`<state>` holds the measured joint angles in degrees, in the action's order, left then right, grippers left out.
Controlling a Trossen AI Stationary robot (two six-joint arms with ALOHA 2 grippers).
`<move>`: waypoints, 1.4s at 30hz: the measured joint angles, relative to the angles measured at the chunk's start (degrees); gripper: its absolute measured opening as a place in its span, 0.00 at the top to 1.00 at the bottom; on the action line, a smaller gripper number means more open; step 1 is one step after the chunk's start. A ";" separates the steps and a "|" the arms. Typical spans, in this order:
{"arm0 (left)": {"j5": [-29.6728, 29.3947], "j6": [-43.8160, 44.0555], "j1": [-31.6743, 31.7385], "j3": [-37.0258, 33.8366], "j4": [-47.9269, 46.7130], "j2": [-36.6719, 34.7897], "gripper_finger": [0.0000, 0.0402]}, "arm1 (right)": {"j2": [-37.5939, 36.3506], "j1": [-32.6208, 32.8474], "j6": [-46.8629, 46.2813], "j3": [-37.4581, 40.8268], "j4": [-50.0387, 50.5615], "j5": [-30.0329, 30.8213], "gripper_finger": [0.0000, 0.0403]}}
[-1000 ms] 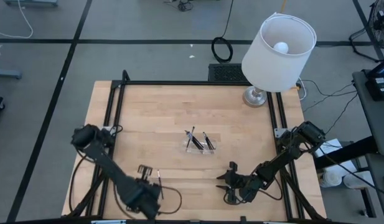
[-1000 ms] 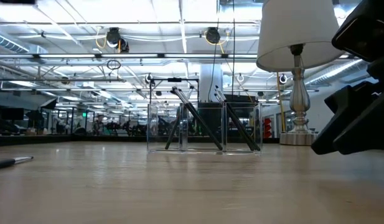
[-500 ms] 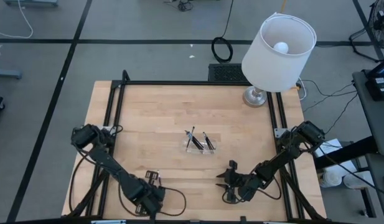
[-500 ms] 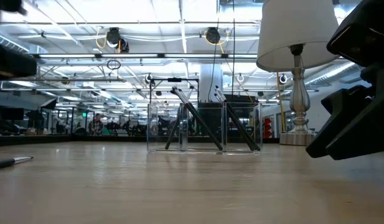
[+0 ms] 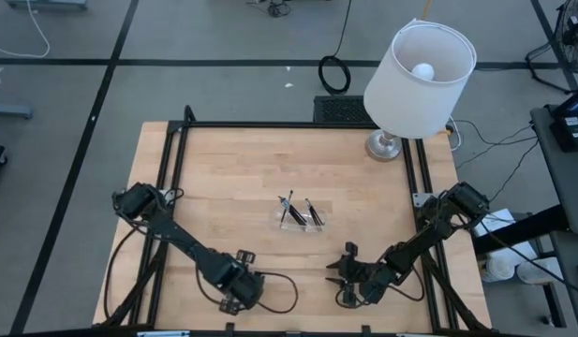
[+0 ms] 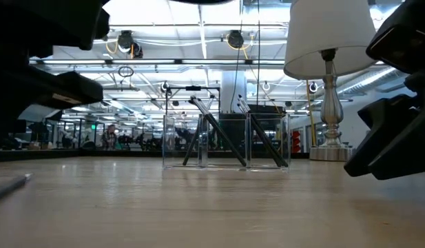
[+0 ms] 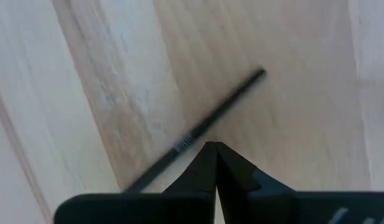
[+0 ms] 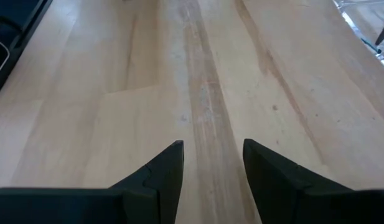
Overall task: Put items in baskets/containers
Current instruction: Put the eyeshadow brush in the transparent organizer
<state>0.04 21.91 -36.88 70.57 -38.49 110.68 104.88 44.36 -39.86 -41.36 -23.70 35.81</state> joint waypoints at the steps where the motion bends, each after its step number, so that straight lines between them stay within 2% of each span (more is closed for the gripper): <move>1: 0.37 -0.45 0.29 0.13 0.56 0.31 0.99 | 0.00 0.00 0.00 0.00 -0.02 0.00 0.61; 11: 1.36 -5.13 2.18 0.36 2.22 2.14 0.99 | 0.00 0.13 -1.01 0.00 0.15 -0.04 0.61; 16: 2.97 -11.21 3.90 2.68 0.76 2.48 0.96 | 0.00 0.13 -1.08 0.00 -0.04 -0.04 0.62; 20: -3.82 -19.34 4.25 8.20 -2.25 2.94 0.97 | 0.00 0.15 -1.46 0.00 -0.12 -0.04 0.61; 25: -19.50 -28.31 3.88 16.24 -11.63 2.64 0.99 | 0.00 0.15 -1.46 0.00 -0.26 -0.04 0.62; 28: -22.58 -31.38 6.32 17.83 -14.60 2.51 0.95 | 0.00 0.28 -1.99 0.00 -0.38 -0.04 0.62; 32: -22.35 -32.53 10.70 14.27 -14.56 2.51 0.93 | 0.00 0.40 -2.77 0.02 -1.15 -0.10 0.62; 35: -21.45 -32.74 13.33 9.86 -13.01 2.56 0.96 | 0.00 0.72 -2.51 0.00 -1.94 -1.67 0.62; 38: -21.51 -34.12 14.61 6.88 -10.97 2.57 0.99 | 0.00 0.76 -2.55 0.02 -1.77 -2.89 0.62; 42: -22.12 -38.41 15.48 4.66 -4.91 2.57 0.96 | 0.00 0.37 -1.91 0.01 -1.78 -2.74 0.62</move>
<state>-22.08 -16.50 -21.40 75.22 -43.40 113.25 104.88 44.73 -41.76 -41.35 -25.48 33.07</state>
